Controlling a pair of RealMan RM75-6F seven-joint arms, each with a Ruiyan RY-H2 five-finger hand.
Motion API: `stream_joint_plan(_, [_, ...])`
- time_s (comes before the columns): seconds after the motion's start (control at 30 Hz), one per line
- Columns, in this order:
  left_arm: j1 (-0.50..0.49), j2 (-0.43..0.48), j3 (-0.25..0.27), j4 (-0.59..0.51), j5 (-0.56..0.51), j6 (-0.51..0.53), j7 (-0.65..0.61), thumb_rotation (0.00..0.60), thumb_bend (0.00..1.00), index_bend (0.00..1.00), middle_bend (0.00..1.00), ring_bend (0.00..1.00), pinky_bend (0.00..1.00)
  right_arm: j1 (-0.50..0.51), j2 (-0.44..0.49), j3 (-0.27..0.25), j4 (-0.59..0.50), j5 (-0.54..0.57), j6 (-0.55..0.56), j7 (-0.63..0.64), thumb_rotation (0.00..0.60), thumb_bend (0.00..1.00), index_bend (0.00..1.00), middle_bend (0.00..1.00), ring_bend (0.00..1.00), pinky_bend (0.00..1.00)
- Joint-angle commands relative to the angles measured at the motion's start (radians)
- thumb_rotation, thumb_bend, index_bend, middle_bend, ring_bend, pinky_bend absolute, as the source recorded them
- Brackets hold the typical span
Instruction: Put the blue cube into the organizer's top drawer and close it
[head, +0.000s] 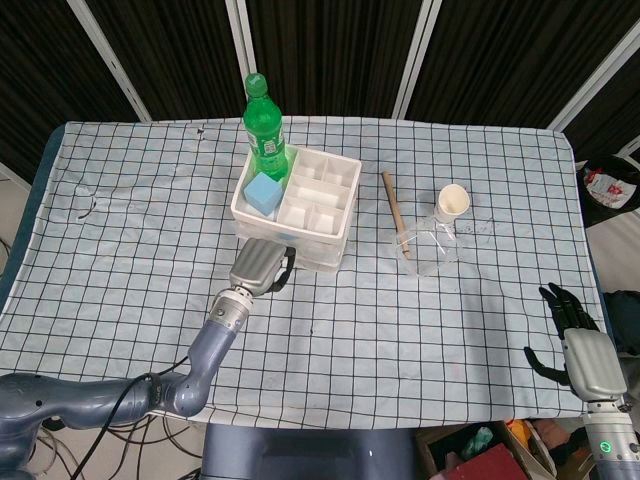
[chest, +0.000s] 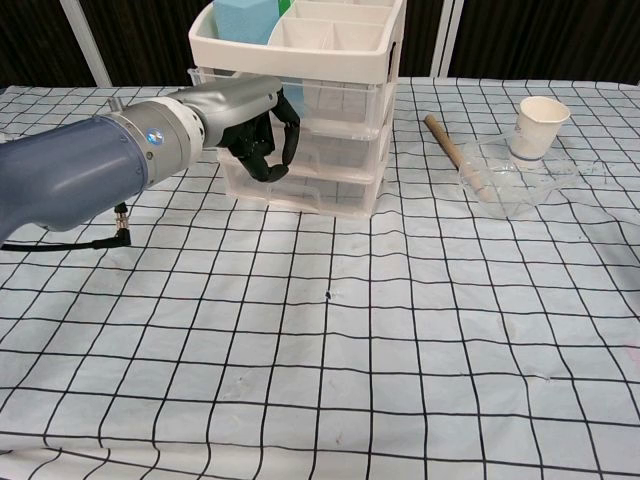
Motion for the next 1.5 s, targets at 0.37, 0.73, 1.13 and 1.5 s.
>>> stream_joint_plan(0.37, [-0.024,-0.027,-0.02,0.049,-0.017,-0.008,-0.013,0.6,0.46,0.73,1.0,0.96,0.95,0.0,0.001,0.0,0.0,0.001,-0.001,0.003,0.6,0.28,0.07,0.0,0.0,0.18])
stream_joint_plan(0.73, [0.025,0.044,0.019,-0.057,-0.002,0.035,-0.009,0.6,0.45,0.69,1.0,0.94,0.94,-0.001,0.002,-0.001,0.001,-0.003,0.003,0.0,0.6,0.28,0.07,0.0,0.0,0.18])
stream_joint_plan(1.13, [0.241,0.333,0.248,-0.321,0.305,0.241,-0.047,0.6,0.17,0.21,0.29,0.29,0.34,-0.003,0.0,-0.002,0.002,-0.009,0.01,-0.014,0.6,0.28,0.08,0.0,0.0,0.18])
stream_joint_plan(1.5, [0.468,0.549,0.407,-0.417,0.393,0.444,-0.092,0.6,0.03,0.0,0.0,0.0,0.0,-0.005,-0.009,-0.006,0.021,-0.045,0.039,-0.043,0.6,0.28,0.08,0.0,0.0,0.18])
